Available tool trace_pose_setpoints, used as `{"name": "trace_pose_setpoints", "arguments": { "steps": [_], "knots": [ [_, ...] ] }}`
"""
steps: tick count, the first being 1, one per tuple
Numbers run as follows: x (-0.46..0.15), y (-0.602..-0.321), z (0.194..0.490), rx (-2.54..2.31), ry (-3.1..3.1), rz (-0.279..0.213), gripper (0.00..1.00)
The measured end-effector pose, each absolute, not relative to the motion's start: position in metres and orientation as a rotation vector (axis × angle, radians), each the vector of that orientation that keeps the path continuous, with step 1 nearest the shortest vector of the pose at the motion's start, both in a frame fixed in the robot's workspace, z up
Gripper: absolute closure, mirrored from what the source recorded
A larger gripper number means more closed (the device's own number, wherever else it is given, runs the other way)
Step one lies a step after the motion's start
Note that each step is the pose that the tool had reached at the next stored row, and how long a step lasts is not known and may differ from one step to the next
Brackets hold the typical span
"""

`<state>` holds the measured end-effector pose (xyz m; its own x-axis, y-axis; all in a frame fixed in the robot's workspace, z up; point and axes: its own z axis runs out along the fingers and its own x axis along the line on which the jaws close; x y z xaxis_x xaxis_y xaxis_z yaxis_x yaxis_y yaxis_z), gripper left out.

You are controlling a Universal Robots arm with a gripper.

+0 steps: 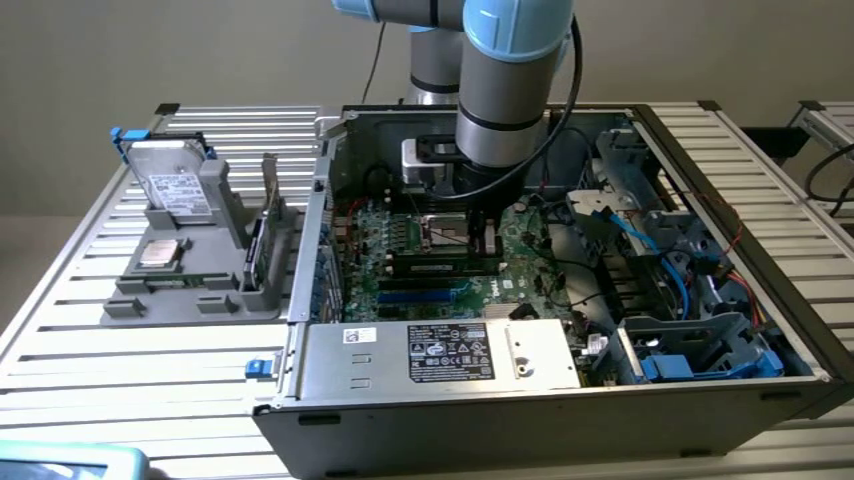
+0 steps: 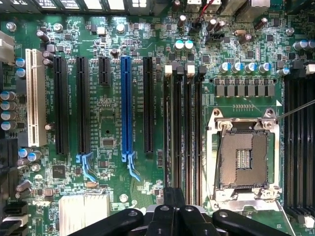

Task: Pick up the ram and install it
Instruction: 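Press down the ram until it locks into place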

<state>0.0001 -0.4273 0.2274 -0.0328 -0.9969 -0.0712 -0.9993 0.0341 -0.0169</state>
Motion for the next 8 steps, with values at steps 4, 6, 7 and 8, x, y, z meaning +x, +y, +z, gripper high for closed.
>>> {"name": "trace_pose_setpoints", "arguments": {
  "steps": [4,6,7,8],
  "knots": [
    [0.0,-0.427,0.226,-2.139,2.213,0.057,0.89],
    [-0.001,-0.427,0.231,-2.137,2.212,0.06,0.89],
    [-0.001,-0.427,0.246,-2.138,2.212,0.058,0.89],
    [-0.001,-0.427,0.248,-2.138,2.212,0.058,0.89]
  ]
}}
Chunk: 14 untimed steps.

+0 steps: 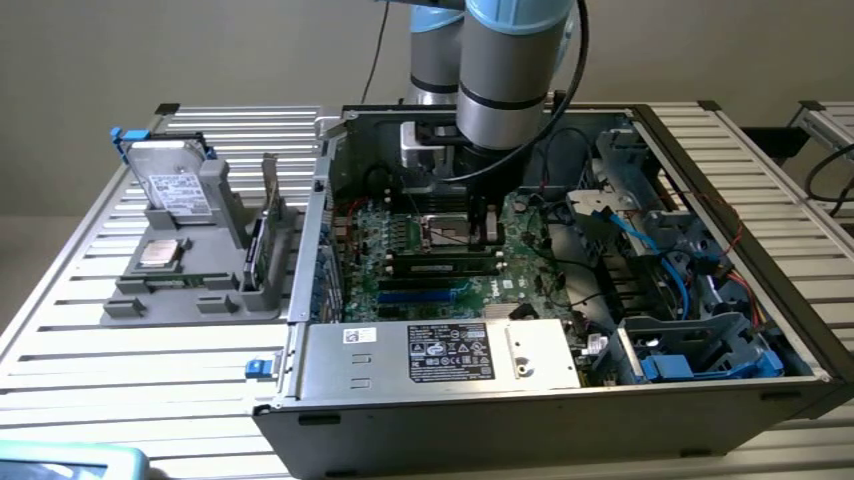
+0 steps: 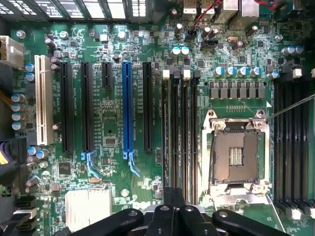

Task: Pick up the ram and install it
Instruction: 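Press down the ram until it locks into place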

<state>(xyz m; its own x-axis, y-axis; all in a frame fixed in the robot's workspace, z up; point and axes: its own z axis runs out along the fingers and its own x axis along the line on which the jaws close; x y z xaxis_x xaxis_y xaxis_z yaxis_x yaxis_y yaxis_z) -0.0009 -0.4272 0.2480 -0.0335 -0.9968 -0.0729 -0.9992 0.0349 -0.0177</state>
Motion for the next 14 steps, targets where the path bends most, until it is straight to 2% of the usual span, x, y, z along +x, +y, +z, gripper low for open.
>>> {"name": "trace_pose_setpoints", "arguments": {
  "steps": [14],
  "knots": [
    [-0.031,-0.427,0.249,-2.136,2.213,0.055,0.89]
  ]
}}
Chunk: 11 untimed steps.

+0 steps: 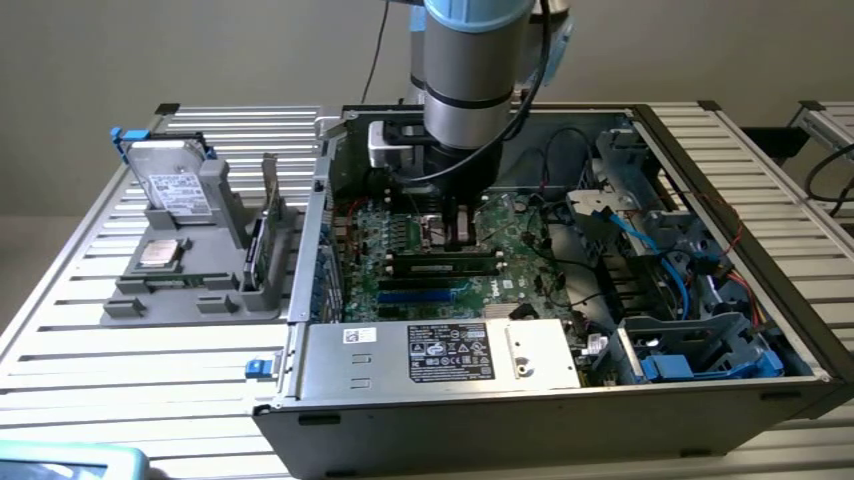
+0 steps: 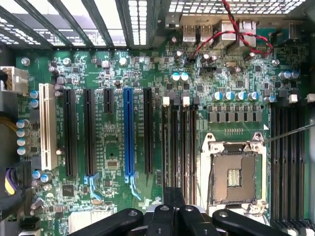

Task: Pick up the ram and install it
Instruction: 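Press down the ram until it locks into place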

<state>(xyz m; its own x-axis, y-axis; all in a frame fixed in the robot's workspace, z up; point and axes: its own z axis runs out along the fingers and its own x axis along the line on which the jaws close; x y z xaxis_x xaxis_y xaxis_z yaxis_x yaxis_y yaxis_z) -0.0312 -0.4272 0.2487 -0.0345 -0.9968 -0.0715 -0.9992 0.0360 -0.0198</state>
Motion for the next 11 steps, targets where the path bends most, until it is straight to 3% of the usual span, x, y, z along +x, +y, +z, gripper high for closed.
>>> {"name": "trace_pose_setpoints", "arguments": {
  "steps": [11],
  "knots": [
    [-0.066,-0.427,0.248,-2.14,2.217,0.046,0.89]
  ]
}}
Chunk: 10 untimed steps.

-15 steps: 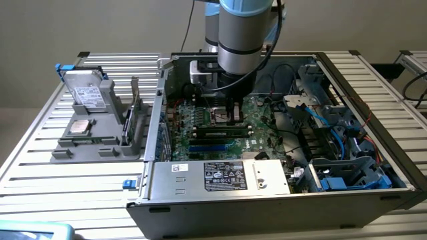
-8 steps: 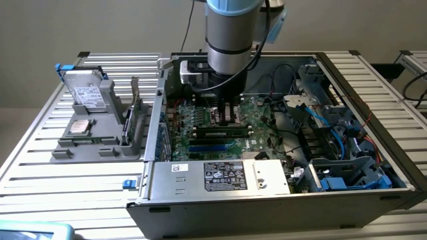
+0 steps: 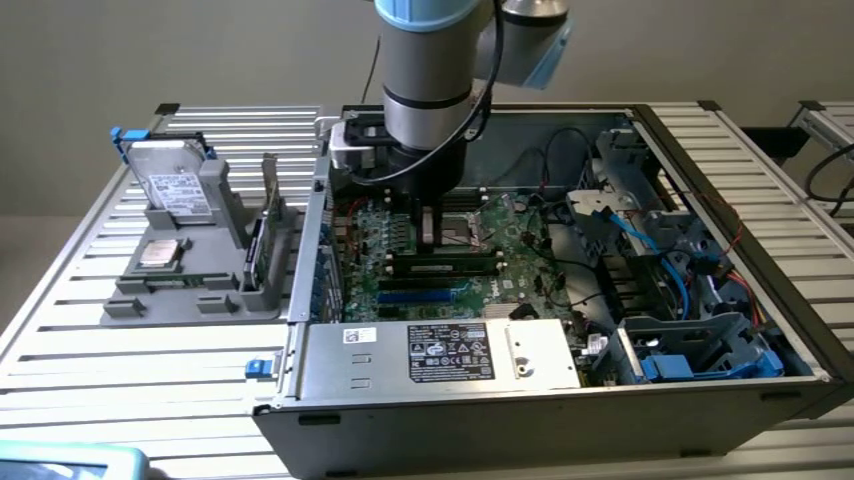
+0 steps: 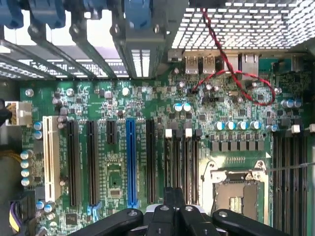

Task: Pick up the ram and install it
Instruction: 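Press down the ram until it locks into place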

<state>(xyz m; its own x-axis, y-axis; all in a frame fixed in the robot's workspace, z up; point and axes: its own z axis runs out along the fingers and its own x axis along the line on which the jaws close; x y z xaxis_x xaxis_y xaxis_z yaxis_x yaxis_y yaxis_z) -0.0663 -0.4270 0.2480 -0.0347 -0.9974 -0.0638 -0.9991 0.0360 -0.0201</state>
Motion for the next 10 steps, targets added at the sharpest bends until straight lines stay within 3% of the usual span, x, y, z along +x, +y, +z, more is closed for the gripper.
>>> {"name": "trace_pose_setpoints", "arguments": {
  "steps": [10],
  "knots": [
    [-0.064,-0.424,0.236,-2.157,2.21,0.056,0.89]
  ]
}}
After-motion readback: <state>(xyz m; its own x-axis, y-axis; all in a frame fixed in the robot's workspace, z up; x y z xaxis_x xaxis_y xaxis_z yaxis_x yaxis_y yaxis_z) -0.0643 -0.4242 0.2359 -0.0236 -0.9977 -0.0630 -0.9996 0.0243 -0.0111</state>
